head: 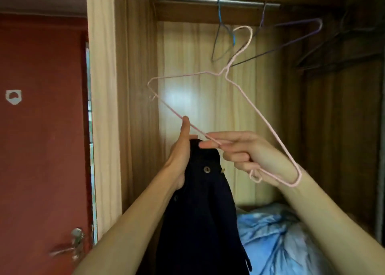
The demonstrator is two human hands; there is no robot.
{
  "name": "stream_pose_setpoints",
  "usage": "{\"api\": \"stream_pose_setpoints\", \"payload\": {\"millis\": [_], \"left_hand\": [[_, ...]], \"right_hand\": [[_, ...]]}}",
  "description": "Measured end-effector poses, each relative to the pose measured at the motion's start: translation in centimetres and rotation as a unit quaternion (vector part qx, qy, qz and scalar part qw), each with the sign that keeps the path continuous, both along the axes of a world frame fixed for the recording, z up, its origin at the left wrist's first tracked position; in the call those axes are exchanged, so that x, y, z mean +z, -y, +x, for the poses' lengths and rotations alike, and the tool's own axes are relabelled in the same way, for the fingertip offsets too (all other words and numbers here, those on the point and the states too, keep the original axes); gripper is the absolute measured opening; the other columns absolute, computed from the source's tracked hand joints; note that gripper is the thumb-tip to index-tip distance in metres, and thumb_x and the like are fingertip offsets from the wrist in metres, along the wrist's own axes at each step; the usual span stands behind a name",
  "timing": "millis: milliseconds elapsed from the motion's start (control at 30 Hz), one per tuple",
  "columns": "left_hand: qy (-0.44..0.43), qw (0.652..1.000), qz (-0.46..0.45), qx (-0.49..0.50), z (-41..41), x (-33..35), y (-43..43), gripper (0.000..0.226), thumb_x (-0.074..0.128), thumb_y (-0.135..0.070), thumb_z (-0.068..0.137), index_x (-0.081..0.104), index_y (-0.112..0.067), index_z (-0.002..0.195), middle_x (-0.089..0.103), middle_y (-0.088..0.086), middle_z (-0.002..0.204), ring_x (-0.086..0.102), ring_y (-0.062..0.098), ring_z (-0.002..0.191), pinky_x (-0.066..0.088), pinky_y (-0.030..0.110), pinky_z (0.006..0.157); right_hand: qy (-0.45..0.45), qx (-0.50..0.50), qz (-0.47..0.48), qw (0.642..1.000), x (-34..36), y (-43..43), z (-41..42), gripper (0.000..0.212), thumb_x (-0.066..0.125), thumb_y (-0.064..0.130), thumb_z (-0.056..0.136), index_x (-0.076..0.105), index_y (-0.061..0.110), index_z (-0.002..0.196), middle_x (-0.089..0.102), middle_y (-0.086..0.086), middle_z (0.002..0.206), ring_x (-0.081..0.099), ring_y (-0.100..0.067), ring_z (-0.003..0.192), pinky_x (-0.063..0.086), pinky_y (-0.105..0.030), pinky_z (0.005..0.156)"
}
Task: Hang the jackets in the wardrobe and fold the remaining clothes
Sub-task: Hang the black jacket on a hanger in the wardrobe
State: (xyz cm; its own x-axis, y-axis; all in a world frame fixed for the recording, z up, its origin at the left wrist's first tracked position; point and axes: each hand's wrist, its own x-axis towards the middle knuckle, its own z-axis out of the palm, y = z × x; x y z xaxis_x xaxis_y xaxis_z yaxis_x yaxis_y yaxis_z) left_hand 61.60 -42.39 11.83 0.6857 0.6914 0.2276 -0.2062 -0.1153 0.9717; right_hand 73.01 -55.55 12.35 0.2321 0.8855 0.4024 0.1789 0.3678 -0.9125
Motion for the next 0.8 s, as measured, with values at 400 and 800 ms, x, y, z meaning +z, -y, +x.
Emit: {"api": "stream_pose_setpoints", "payload": {"millis": [400, 800], "left_hand": [[-0.086, 0.977, 0.137, -0.136, 0.0, -9.2, 12.7, 0.042, 0.043, -0.025, 0.098, 0.08, -0.021, 0.079, 0.074, -0.004, 0.084, 0.067, 0.013, 0.083, 0.054, 0.03, 0.082], [-0.121, 0.942, 0.243, -0.197, -0.6, -15.0, 24.2, 0.036, 0.043, -0.027, 0.099, 0.077, -0.015, 0.092, 0.074, 0.004, 0.096, 0.065, 0.021, 0.092, 0.051, 0.038, 0.087]], "right_hand": [[-0.285, -0.053, -0.028, 0.957, -12.9, 19.1, -3.1, 0.049, 0.036, 0.025, 0.101, 0.053, -0.002, 0.139, 0.05, -0.03, 0.142, 0.058, -0.036, 0.125, 0.048, -0.042, 0.106], [-0.151, -0.1, -0.006, 0.983, -12.3, 33.0, -8.7, 0.1, 0.07, 0.062, 0.079, 0.035, 0.003, 0.151, 0.056, -0.027, 0.137, 0.063, -0.035, 0.114, 0.053, -0.044, 0.097]]}}
